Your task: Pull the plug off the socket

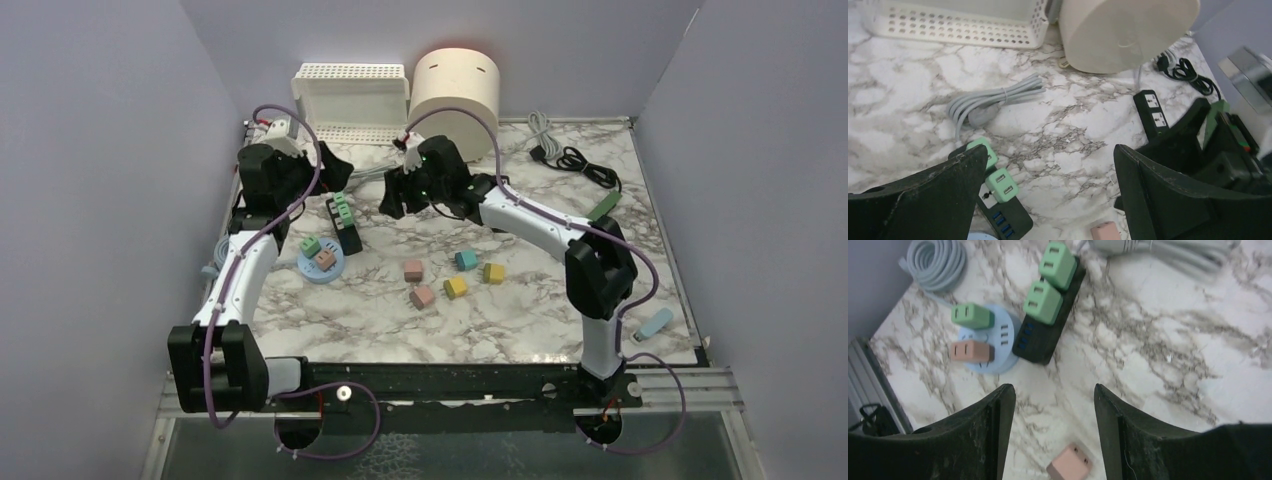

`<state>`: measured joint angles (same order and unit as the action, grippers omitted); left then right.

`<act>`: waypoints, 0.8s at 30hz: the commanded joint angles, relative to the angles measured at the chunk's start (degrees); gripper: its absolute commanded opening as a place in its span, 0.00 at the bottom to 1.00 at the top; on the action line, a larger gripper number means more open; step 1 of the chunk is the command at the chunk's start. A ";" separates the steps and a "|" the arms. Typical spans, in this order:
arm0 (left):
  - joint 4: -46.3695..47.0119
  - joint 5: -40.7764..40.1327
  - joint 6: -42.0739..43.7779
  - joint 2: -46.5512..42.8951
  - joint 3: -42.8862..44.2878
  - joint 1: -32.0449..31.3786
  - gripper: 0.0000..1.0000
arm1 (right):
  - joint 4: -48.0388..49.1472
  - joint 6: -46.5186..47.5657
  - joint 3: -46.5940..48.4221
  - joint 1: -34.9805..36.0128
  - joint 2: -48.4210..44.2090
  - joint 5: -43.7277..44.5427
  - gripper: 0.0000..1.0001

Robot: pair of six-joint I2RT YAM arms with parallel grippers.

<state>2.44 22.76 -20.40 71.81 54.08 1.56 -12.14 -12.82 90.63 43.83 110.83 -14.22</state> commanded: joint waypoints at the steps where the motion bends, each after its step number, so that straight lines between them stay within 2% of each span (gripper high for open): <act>1: -2.67 13.57 15.53 2.89 8.06 0.86 0.99 | 9.28 -4.15 5.26 0.86 6.18 4.64 0.63; 4: -7.73 20.19 21.97 2.58 11.80 1.05 0.99 | 13.71 -4.30 7.13 2.39 9.98 7.00 0.63; 7: -10.55 23.02 26.98 1.03 13.46 2.08 0.99 | 18.46 -4.14 8.18 4.36 13.72 9.28 0.63; 10: -11.65 30.01 26.64 2.47 15.62 6.65 0.99 | 20.30 -4.49 10.82 6.32 17.79 11.47 0.66; 12: -8.31 32.87 22.42 3.49 15.31 9.11 0.99 | 21.03 -4.23 12.92 7.86 19.80 12.91 0.66; 15: 0.81 29.12 12.78 3.06 12.77 9.84 0.99 | 21.90 -2.90 15.18 10.02 22.20 17.11 0.68; 19: 9.66 18.63 2.35 0.70 8.64 9.87 0.99 | 17.94 -2.59 19.98 11.26 25.74 22.90 0.69; 24: 9.88 11.04 0.58 -1.34 5.69 9.87 0.99 | 14.41 -2.65 24.33 11.43 29.19 27.65 0.69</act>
<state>7.57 42.26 -14.70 73.47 61.28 11.40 3.75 -15.99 111.24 55.61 137.12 6.70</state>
